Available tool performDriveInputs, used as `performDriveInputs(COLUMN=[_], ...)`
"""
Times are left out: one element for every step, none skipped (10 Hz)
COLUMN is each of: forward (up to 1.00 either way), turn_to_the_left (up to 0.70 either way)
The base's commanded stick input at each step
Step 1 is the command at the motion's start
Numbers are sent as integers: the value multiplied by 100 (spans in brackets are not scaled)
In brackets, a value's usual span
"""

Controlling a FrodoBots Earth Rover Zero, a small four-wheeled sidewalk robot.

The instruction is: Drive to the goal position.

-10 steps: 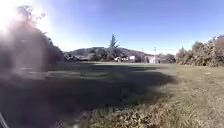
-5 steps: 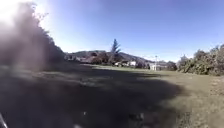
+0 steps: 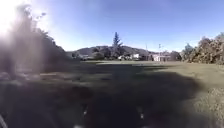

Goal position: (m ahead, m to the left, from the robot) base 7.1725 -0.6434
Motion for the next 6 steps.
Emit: performDriveInputs(forward=[100,100,100,100,100,100], turn_to_the_left=[0,0,0,0,0,0])
